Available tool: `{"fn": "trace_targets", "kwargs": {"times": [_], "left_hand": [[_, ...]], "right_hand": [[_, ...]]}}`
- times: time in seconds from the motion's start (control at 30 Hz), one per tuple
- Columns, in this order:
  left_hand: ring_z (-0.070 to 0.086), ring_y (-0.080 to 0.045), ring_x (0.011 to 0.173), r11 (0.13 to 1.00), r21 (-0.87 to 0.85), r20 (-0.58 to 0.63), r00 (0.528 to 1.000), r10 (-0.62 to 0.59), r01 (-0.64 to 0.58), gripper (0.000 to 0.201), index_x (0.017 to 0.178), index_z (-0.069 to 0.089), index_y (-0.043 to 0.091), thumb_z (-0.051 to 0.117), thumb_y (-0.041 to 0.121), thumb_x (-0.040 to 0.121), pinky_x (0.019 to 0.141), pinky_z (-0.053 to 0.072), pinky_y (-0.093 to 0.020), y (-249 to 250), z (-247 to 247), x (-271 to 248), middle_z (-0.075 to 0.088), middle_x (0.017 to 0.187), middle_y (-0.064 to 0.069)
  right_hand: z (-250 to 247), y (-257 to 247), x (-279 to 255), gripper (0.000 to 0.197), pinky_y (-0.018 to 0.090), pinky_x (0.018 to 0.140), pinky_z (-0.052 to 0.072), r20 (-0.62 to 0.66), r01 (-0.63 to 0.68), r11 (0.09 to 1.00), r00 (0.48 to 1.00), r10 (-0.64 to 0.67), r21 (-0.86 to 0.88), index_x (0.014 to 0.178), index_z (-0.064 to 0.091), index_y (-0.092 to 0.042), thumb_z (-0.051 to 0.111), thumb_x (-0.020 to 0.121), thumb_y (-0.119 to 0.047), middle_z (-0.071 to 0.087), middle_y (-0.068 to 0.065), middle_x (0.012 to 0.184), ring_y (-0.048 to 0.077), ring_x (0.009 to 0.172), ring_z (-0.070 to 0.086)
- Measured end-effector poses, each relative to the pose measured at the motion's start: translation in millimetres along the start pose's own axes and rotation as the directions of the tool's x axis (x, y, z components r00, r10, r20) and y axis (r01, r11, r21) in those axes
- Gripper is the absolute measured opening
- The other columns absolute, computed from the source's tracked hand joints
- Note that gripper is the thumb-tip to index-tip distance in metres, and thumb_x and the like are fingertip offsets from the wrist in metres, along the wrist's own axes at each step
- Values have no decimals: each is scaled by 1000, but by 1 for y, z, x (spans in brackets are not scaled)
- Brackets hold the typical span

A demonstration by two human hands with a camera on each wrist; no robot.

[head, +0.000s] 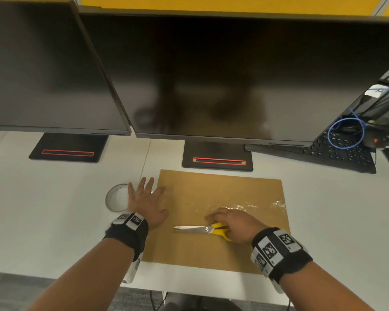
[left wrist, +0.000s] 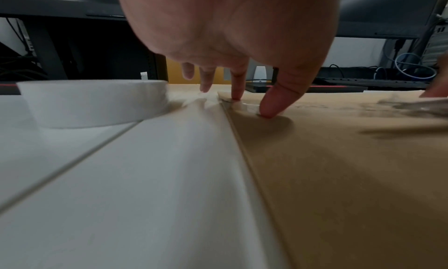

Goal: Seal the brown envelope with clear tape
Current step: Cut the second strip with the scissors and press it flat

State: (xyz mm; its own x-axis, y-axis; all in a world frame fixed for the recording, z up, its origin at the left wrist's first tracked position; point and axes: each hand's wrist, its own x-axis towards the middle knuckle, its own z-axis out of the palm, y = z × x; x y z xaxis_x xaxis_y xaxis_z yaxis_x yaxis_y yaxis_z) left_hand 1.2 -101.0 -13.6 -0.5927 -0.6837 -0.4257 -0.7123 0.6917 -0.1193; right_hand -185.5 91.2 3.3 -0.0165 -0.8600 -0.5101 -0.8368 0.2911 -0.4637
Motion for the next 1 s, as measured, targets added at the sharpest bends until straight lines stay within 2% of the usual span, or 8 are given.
{"fn": "trace_targets", "kwargs": {"times": [0.17, 0.37, 0.47, 0.57, 0.63, 0.7, 0.87, 1.0], "left_hand": [[-7, -27, 147, 999, -35, -1, 1000, -31, 31, 73, 147, 17, 34, 43, 54, 81, 114, -9, -59, 9, -1, 0, -1, 161, -3], [-9, -27, 147, 999, -33, -16, 999, -42, 42, 72, 149, 13, 27, 42, 44, 85, 113, -11, -56, 19, -3, -8, -9, 160, -6], [-9, -24, 148, 974, -141, -135, 978, 158, -176, 65, 151, 10, 27, 30, 39, 90, 113, -12, -49, 36, 3, -16, -13, 160, -3], [-16, -18, 145, 852, -185, -113, 872, 476, -489, 67, 151, 10, 34, 2, 50, 87, 115, -7, -40, 62, 10, -25, -22, 152, 7], [-18, -13, 144, 809, -200, -61, 831, 552, -552, 58, 151, 9, 35, 7, 49, 95, 116, -3, -39, 77, 15, -27, -18, 155, 8], [-15, -14, 146, 805, -240, -27, 833, 553, -542, 52, 152, 6, 33, 18, 41, 102, 118, -1, -39, 85, 18, -28, -11, 159, 7], [-24, -8, 139, 802, -224, 29, 819, 573, -554, 56, 152, -3, 26, 21, 38, 103, 117, -7, -36, 81, 30, -24, -18, 156, 6], [-15, -13, 146, 848, -204, 9, 866, 500, -488, 63, 152, -5, 19, 6, 47, 96, 111, -9, -25, 81, 32, -22, -17, 158, -1]], "right_hand": [[3, -3, -5, 45, 31, 89, 46, -70, 21, 989, 997, -31, -147, 121, 59, -31, 49, 84, -9, 59, -7, 125, 22, 114, 55], [14, -2, -14, 46, 32, 93, 41, -41, 7, 971, 999, -17, -241, 129, 51, -39, 54, 86, -24, 39, 0, 136, 23, 123, 39], [19, 5, -13, 46, 27, 94, 40, -241, -51, 998, 970, 44, -23, 131, 50, -35, 54, 85, -32, 39, -4, 137, 18, 121, 44], [28, 13, -5, 48, 32, 105, 37, -307, -83, 997, 948, 79, 0, 138, 42, -29, 35, 92, -42, 33, -2, 147, 22, 130, 37], [33, 13, -1, 53, 36, 110, 31, -275, -89, 995, 959, 72, -49, 136, 46, -24, 23, 93, -44, 30, 0, 151, 24, 135, 31], [36, 12, 1, 64, 36, 109, 34, -317, -102, 993, 945, 80, -54, 129, 53, -22, 11, 88, -46, 36, 0, 149, 23, 134, 32], [38, 9, 7, 32, 35, 90, 47, -450, -124, 992, 887, 99, -25, 116, 65, -22, 45, 93, -29, 53, 3, 132, 26, 123, 46], [40, 5, 9, 22, 31, 66, 54, -511, -157, 987, 853, 112, -45, 102, 72, -24, 58, 85, -26, 62, 4, 107, 25, 101, 60]]}}
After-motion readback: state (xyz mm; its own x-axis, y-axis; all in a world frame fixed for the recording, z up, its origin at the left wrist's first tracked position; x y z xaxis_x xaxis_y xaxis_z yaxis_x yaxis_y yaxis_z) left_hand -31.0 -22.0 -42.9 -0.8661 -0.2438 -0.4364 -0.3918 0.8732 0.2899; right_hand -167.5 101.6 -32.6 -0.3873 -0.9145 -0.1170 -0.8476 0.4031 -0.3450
